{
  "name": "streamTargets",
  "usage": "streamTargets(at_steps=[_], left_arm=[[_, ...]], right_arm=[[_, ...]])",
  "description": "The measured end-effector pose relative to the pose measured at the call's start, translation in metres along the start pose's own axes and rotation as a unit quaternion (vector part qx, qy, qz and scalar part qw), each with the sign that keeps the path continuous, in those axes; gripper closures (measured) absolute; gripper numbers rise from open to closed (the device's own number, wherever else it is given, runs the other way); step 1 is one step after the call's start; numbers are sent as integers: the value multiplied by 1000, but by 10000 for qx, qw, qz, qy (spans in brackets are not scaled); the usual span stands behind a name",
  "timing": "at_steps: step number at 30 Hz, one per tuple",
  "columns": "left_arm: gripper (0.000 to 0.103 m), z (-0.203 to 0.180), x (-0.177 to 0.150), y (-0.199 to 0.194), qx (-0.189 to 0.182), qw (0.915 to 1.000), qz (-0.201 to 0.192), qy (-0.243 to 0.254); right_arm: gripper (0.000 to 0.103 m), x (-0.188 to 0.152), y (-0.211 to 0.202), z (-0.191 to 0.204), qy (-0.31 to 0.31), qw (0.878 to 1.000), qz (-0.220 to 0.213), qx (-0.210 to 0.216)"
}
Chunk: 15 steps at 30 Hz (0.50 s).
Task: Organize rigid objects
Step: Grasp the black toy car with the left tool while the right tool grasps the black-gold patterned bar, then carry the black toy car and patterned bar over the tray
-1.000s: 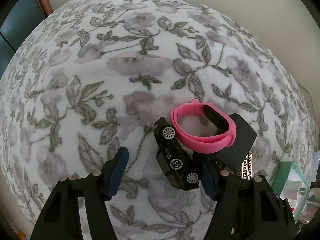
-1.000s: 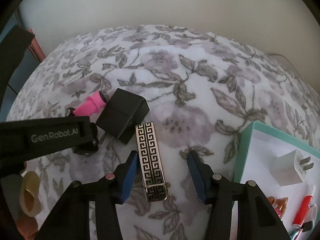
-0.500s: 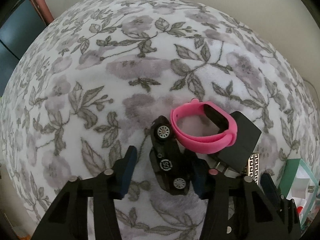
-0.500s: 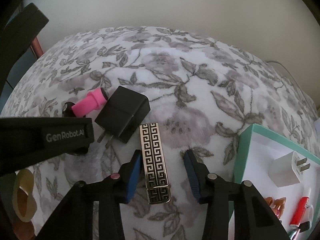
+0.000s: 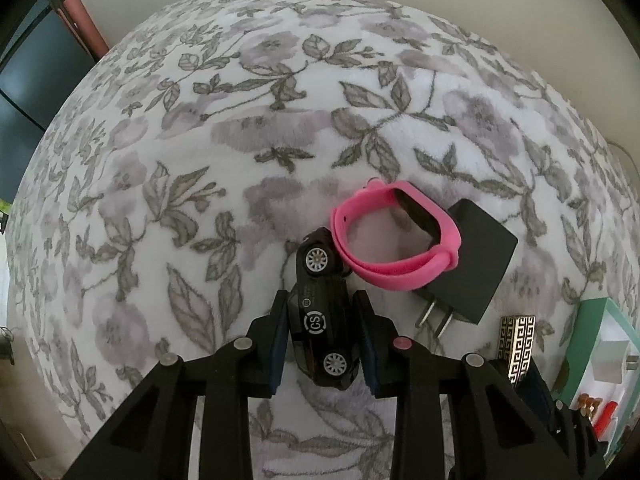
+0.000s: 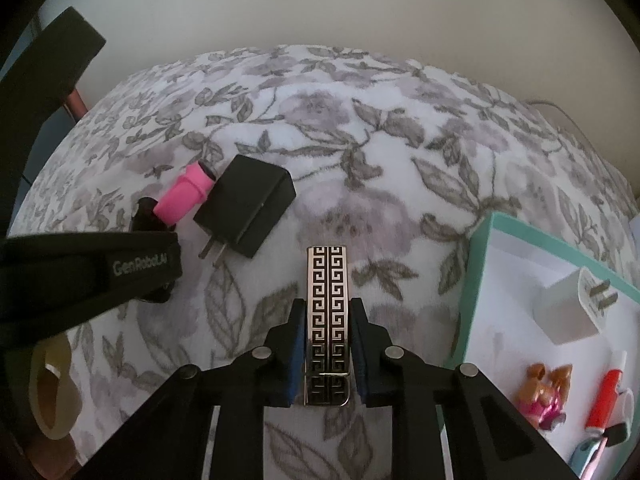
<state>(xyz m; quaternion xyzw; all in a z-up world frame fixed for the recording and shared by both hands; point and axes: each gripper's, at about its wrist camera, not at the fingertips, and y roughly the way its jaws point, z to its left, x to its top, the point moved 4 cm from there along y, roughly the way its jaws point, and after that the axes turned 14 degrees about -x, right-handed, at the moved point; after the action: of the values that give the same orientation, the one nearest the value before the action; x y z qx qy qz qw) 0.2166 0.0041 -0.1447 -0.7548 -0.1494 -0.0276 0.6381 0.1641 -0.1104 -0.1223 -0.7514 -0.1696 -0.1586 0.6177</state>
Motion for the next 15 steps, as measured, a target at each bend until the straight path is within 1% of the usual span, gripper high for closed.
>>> streamTargets(at_steps=[6,10,15], left_arm=[[72,-6,-15,-3,80,9999,83,80],[72,-5,-28,-9,48,9999,129,70],[72,-5,-39,-26,-17,10000,22,81]], right_arm=[[81,-10,-5,-4,157,9996,200,109],[81,-18,-7,-13,489,9971,424,401],[81,-25,-14,-23,675,9953,477,510]])
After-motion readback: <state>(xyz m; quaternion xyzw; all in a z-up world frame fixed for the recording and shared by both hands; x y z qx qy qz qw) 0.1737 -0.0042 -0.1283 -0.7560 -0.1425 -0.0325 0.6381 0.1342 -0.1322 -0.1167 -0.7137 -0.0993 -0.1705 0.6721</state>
